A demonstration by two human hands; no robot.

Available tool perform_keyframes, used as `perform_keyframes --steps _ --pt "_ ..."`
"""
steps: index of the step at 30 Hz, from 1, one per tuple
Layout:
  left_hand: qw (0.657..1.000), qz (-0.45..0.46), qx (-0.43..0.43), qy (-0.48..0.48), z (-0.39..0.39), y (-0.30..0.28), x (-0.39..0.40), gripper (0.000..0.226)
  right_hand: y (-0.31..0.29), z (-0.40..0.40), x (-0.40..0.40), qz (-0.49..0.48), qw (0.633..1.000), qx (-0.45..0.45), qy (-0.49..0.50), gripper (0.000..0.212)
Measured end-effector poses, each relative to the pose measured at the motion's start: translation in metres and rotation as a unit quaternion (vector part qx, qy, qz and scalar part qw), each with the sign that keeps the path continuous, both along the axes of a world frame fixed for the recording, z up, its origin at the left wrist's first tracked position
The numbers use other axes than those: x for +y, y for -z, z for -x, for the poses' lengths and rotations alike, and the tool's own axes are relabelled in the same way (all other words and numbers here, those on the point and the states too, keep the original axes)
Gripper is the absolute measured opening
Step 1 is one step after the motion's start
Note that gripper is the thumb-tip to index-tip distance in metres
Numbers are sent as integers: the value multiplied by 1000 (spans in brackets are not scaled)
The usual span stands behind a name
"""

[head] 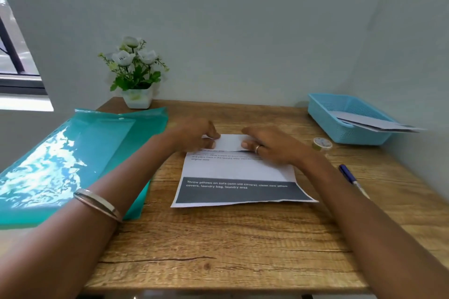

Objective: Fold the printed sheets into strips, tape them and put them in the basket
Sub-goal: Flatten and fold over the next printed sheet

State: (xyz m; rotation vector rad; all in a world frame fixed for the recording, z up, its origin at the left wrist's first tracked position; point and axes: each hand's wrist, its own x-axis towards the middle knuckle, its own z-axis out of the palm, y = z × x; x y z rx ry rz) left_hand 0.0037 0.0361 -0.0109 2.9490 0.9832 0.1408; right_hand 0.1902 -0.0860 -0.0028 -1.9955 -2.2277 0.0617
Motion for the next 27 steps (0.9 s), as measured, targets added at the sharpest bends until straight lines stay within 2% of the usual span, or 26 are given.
perform_keyframes --steps 2,5,10,14,18,21,23,25,27 --pt "1000 5 -10 3 -1 -1 -1 35 11 17 11 34 999 17 -29 46" --pt "999 23 -23 8 -1 -1 -1 32 22 31 21 94 993 -11 -66 60" --pt "997 66 -50 -3 2 4 5 37 10 -11 -1 152 988 28 27 59" --pt "995 68 -67 -8 4 5 6 37 -3 -33 -21 167 983 30 72 54" --pt "994 72 -81 -9 5 6 6 36 -16 -24 -30 108 990 47 81 61" --pt "993 77 -91 -13 5 6 6 36 -37 -6 -50 91 975 200 -17 66" --pt "992 81 -96 -16 5 6 6 36 -47 9 -61 137 950 258 -111 63" --pt "992 77 -102 -22 5 6 5 35 -49 21 -65 193 942 225 -159 69" --pt "991 68 -108 -32 5 6 2 34 -44 29 -62 234 945 169 -153 70"
